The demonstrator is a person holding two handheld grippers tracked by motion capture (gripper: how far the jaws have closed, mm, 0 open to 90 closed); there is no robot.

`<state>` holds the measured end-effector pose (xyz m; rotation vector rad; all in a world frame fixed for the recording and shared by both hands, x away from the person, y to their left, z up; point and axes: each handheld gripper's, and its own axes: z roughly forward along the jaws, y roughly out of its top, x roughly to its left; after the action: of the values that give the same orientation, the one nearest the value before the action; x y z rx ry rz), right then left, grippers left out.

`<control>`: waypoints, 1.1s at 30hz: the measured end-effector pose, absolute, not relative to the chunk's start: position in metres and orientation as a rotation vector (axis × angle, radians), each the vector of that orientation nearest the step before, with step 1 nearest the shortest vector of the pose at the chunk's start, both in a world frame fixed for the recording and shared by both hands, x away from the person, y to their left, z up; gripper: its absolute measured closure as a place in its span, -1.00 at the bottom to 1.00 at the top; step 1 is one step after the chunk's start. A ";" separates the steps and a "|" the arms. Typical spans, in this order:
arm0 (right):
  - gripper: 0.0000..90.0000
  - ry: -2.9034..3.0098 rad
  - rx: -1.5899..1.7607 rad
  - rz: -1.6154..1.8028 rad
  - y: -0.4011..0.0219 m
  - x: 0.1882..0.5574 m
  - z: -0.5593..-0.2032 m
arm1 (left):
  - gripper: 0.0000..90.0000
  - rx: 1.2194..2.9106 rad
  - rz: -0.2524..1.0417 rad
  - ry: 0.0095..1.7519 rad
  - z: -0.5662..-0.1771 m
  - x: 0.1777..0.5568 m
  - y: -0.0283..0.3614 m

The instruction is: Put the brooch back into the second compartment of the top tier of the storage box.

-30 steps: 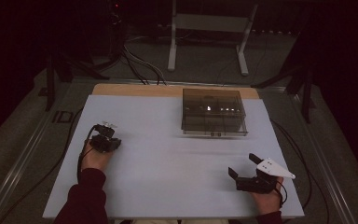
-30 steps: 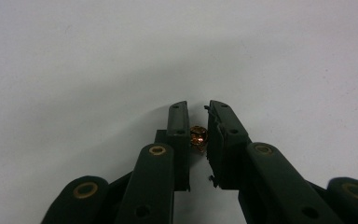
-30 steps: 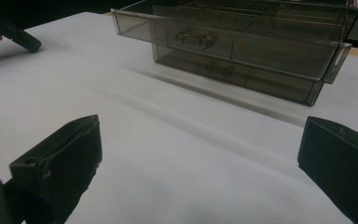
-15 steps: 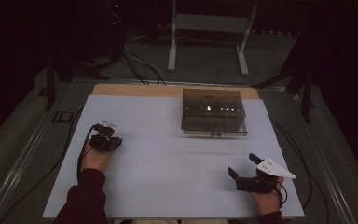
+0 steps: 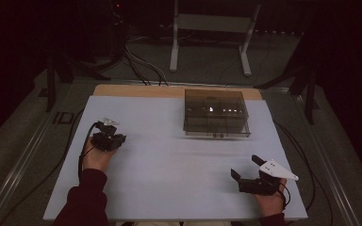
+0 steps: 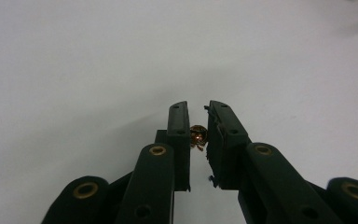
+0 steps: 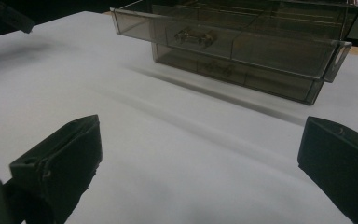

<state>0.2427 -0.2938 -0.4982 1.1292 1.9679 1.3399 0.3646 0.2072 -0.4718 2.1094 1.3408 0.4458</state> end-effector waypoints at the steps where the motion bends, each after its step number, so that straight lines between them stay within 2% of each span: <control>1: -1.00 1.968 1.130 1.340 -0.294 0.243 -0.498 | 0.80 2.100 0.448 1.337 -0.470 0.364 0.206; 33: -1.00 1.975 1.134 1.336 -0.293 0.243 -0.499 | 0.79 2.021 0.444 1.168 -0.420 0.361 0.176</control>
<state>0.2431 -0.2931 -0.4988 1.1345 1.9747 1.3360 0.3614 0.1762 -0.4202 2.0215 1.1680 0.4439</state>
